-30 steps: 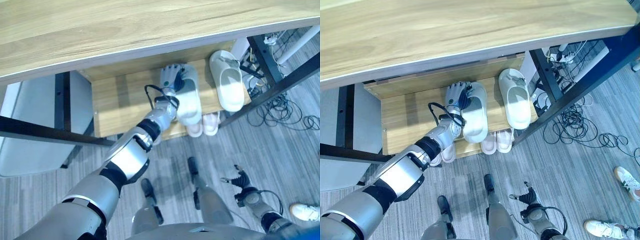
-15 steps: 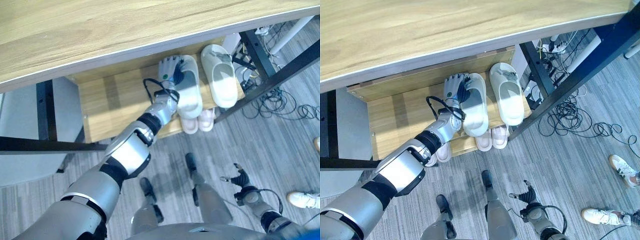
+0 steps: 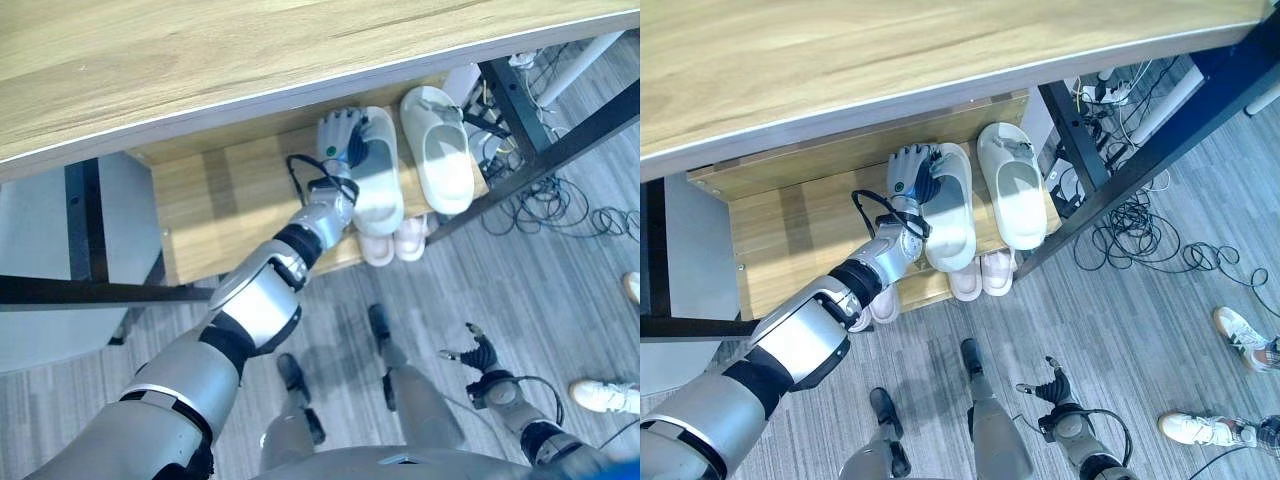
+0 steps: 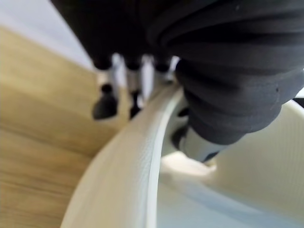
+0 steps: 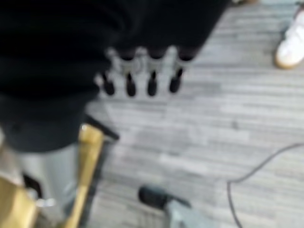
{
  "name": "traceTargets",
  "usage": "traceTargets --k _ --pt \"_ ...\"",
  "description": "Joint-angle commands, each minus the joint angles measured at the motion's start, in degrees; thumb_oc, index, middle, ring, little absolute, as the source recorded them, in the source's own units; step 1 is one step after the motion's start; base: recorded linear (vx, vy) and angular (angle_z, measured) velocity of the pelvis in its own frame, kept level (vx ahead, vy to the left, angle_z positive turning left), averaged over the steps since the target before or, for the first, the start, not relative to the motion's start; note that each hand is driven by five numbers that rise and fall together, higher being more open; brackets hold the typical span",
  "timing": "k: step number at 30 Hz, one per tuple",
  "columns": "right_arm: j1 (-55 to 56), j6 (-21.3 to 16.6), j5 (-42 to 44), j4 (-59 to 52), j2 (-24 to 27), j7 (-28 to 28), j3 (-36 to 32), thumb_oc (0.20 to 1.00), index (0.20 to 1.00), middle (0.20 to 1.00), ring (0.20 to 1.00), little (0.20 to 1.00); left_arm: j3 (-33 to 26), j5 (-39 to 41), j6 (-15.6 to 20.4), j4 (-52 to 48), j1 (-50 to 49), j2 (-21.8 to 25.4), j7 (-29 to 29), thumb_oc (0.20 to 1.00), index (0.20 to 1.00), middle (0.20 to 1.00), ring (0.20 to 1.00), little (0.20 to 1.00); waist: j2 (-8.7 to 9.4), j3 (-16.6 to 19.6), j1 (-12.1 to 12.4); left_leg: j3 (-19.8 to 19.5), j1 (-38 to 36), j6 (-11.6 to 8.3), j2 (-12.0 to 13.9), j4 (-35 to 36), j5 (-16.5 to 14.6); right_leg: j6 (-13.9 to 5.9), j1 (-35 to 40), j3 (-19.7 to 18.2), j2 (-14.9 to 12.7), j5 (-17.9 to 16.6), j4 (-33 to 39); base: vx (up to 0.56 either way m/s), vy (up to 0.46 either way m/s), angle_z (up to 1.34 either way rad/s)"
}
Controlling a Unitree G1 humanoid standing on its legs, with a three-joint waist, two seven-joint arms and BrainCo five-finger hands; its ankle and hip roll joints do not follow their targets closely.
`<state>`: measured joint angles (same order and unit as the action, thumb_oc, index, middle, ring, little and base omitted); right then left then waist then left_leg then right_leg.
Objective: Arrange the slippers neatly on the shoe rack.
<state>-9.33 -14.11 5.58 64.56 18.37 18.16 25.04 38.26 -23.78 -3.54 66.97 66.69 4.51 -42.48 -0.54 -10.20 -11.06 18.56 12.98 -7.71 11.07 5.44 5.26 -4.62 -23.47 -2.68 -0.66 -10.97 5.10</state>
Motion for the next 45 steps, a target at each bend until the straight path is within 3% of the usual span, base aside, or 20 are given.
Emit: traceTargets --k 1,7,8,9,10,25,45 --pt "-3.28 -1.17 2.35 -0.03 2.08 1.05 1.34 1.0 1.0 1.0 1.0 1.0 -2.66 0.32 0.6 3.91 4.32 -1.65 1.15 0.2 0.2 0.2 0.2 0.2 -2.36 -3.98 -0.35 -4.65 4.34 -2.33 4.02 -0.44 4.33 -1.45 -4.62 2.88 -0.26 9.54 -9.09 0.0 -0.015 -0.03" --pt "-3.28 -1.15 2.05 0.15 2.22 1.09 1.46 1.0 1.0 1.0 1.0 1.0 -3.2 1.23 0.78 4.35 4.77 -0.83 1.24 0.2 0.2 0.2 0.2 0.2 -2.3 -3.74 -0.42 -4.21 4.41 -2.37 4.18 -0.44 4.51 -1.52 -5.01 2.57 -0.08 9.21 -8.98 0.01 -0.006 -0.09" --pt "-3.13 -1.07 1.95 0.28 2.19 1.23 1.36 1.0 1.0 1.0 1.0 1.0 -3.86 2.69 1.27 4.38 5.55 -0.84 1.12 0.517 0.517 0.517 0.517 0.517 -2.31 -3.56 -0.61 -4.0 4.49 -2.36 4.3 -0.44 4.32 -1.55 -5.08 2.48 -0.01 9.14 -8.76 0.0 -0.008 -0.11" --pt "-2.99 -1.07 1.95 0.39 2.22 1.25 1.28 1.0 1.0 1.0 1.0 1.0 -3.91 2.99 1.38 4.63 5.68 -0.93 1.07 0.912 0.912 0.912 0.912 0.912 -2.3 -3.5 -0.69 -3.94 4.53 -2.36 4.32 -0.44 4.26 -1.54 -5.15 2.47 0.01 9.1 -8.7 0.0 -0.008 -0.08" --pt "-2.83 -1.07 1.8 0.49 2.28 1.3 1.3 1.0 1.0 1.0 1.0 1.0 -3.88 3.19 1.45 4.61 5.76 -1.08 1.18 1.0 1.0 1.0 1.0 1.0 -2.33 -3.43 -0.71 -3.95 4.51 -2.32 4.32 -0.44 4.15 -1.52 -5.16 2.47 0.03 9.1 -8.72 0.0 -0.007 -0.04" --pt "-2.34 -0.28 2.27 0.9 2.16 1.05 0.53 1.0 1.0 1.0 1.0 1.0 -5.8 11.71 5.54 2.59 4.49 -3.35 3.0 1.0 1.0 1.0 1.0 1.0 -3.45 -2.24 -0.25 -4.52 4.52 -2.02 3.99 -0.44 3.87 -1.24 -4.3 3.16 0.07 9.55 -8.36 0.0 0.0 0.0" --pt "-2.39 1.21 3.22 1.87 1.11 0.25 -1.21 1.0 1.0 1.0 1.0 1.0 -7.84 19.25 8.0 -1.85 3.33 -0.49 4.95 1.0 1.0 1.0 1.0 1.0 -4.97 -0.86 2.03 -6.29 4.37 -1.69 3.2 -0.44 3.78 -1.34 -1.55 5.01 -0.44 9.9 -7.28 0.0 0.001 0.0"
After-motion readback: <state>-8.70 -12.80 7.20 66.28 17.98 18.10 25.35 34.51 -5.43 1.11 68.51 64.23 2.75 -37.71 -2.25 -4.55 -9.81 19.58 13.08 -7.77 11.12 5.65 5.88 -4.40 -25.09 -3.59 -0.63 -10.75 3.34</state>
